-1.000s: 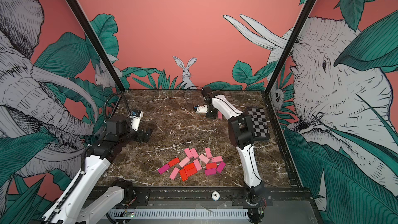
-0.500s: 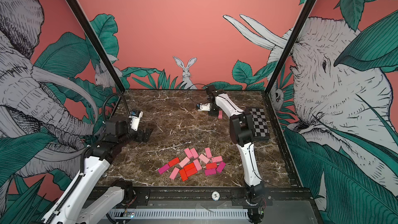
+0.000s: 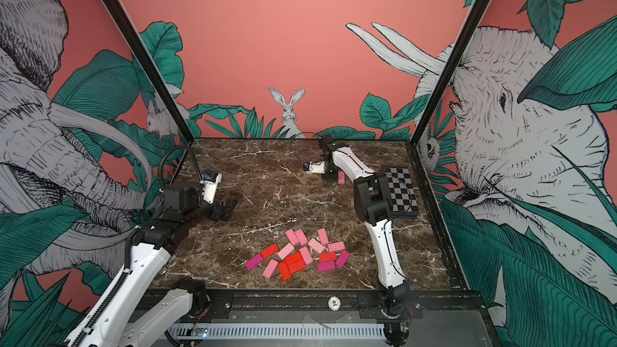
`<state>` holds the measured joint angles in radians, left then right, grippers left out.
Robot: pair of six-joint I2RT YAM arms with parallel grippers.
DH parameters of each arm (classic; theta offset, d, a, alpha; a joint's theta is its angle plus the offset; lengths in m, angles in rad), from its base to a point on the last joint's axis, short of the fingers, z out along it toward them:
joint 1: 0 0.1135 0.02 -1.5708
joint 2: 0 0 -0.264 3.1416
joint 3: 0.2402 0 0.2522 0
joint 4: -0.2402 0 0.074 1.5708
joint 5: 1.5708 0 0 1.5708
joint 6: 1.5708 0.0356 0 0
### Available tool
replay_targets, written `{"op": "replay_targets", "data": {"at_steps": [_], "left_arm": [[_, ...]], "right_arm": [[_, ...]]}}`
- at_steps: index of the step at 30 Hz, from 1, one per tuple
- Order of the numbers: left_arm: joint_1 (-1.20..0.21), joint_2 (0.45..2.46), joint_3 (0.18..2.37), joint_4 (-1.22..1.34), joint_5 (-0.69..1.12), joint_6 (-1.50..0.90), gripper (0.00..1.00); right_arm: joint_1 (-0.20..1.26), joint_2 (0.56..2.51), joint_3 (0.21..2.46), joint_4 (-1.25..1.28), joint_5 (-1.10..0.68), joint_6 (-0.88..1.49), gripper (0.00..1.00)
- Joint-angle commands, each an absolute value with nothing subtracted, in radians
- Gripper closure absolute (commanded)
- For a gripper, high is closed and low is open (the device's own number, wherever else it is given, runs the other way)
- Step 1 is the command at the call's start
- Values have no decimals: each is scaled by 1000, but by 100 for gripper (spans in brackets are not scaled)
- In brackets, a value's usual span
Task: Assemble the letter t with building blocks
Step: Assemble the building block at the center of the board.
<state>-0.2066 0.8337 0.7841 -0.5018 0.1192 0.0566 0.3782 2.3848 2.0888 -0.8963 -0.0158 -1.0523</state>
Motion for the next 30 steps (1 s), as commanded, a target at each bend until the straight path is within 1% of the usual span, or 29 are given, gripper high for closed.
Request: {"op": "replay_targets", "data": {"at_steps": [1,14,30], "left_arm": [[-206,820,773,-486,130,61,3],[-206,821,773,-486,129,62,3],[-206,824,774,-488,128,62,3]], "right_arm": [[373,2404,2077,-899,-18,-1065,100],[370,2407,2049,-892,23,-1074,100],[363,2399,2025,-919,23,-1087,100]]}}
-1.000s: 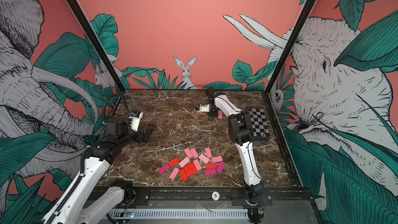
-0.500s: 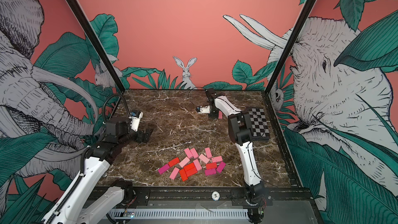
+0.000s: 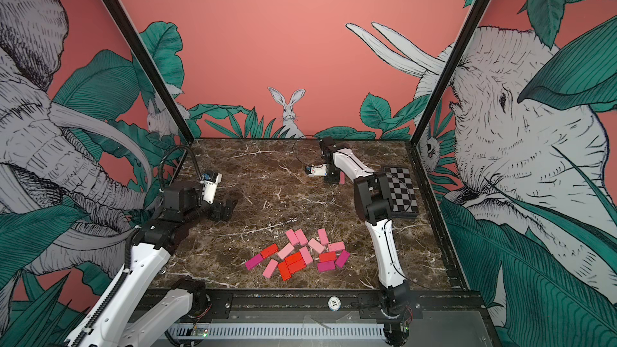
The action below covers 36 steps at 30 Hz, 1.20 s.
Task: Assemble the letter t with building blocks
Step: Assemble the building block at the center of the board.
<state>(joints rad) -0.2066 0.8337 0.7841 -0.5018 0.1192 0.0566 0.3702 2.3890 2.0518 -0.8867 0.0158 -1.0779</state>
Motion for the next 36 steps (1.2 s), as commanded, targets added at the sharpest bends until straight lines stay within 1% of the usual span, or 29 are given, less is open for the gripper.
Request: {"op": "replay_targets", "data": {"at_steps": [1,14,36], "left_arm": [[-206,823,775,-488,128,62,3],[-206,823,774,-489,127,63,3],[-206,820,774,-489,125,63,3]], "right_arm": [[363,2399,2024,-917,23,-1088,100],[362,2395,2020,-916,19,-1089,93],[359,2382,1961,-896,43,-1130,92]]}}
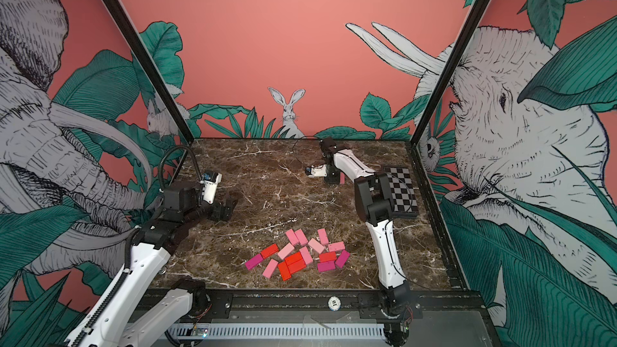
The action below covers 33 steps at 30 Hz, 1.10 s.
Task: Assemble the letter t with building blocks
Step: Assemble the building block at the center of the board.
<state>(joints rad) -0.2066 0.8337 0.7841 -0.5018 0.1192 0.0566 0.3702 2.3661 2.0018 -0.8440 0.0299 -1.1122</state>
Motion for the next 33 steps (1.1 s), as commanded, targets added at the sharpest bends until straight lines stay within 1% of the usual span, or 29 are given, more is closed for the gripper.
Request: {"op": "replay_targets", "data": {"at_steps": [1,21,26,29,31,32,33], "left_arm": [[-206,819,773,-488,125,63,3],[-206,819,773,-491,122,63,3],[-205,821,774,-490,122,63,3],[-205,819,775,-491,121,63,3],[-206,819,774,-492,120,63,3],[-206,820,774,-492,121,63,3],[-205,819,775,-492,121,63,3]], "right_arm": [[359,2381,1959,-893,46,-1131,92],[350,2367,1929,-876,43,-1160,90],[350,2365,1924,-865,48,-1158,87],[350,2365,1921,-861,46,-1157,81],[350,2364,1919,-862,45,-1157,81],[349,2362,1918,-862,43,-1156,77],[350,2362,1917,-860,41,-1154,76]]}}
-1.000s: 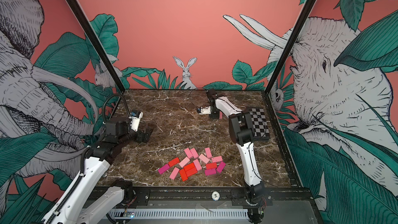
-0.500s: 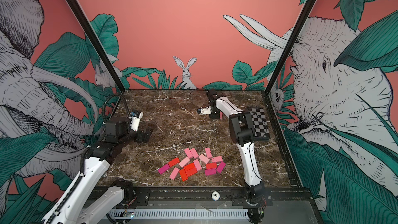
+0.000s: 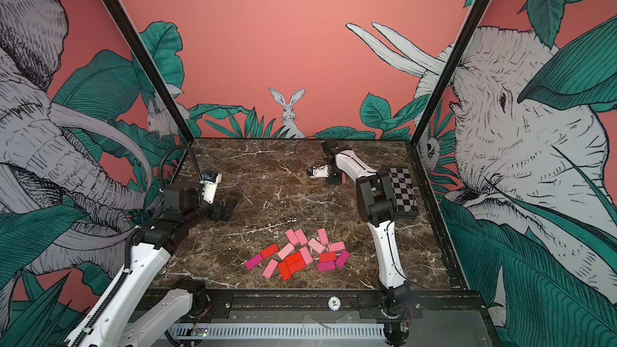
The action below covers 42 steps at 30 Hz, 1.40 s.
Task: Assemble the letter t with building blocks
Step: Assemble the building block at the center of the board.
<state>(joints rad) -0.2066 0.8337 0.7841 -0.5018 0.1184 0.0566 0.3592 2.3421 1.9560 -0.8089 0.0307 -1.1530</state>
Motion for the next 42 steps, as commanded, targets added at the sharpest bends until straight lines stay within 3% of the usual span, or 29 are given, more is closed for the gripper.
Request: {"op": "replay_targets", "data": {"at_steps": [1,8,13,15,18,20,23,24,30,36,42], "left_arm": [[-206,818,774,-492,120,64,3],[-206,819,775,-492,122,64,3],[-206,816,774,-492,123,63,3],[-206,817,773,-492,123,63,3],[-206,815,774,-492,123,64,3],[-206,815,774,-493,124,63,3],[-204,813,773,-493,127,62,3],[-206,815,775,-494,127,62,3],[-205,810,774,-494,130,61,3],[-205,811,776,-495,132,61,3],[-206,807,778,-497,118,63,3]], "right_arm": [[349,2361,1917,-862,37,-1152,76],[350,2353,1920,-867,20,-1140,60],[350,2349,1921,-868,16,-1134,58],[350,2343,1922,-869,9,-1130,52],[350,2334,1932,-872,-7,-1120,51],[350,2324,1942,-871,-15,-1110,44],[350,2308,1959,-870,-22,-1095,42],[350,2303,1963,-868,-27,-1088,33],[340,2232,2003,-910,-114,-1018,13],[339,2139,2017,-892,-84,-867,5],[338,2017,1946,-890,-69,-507,9]]}}
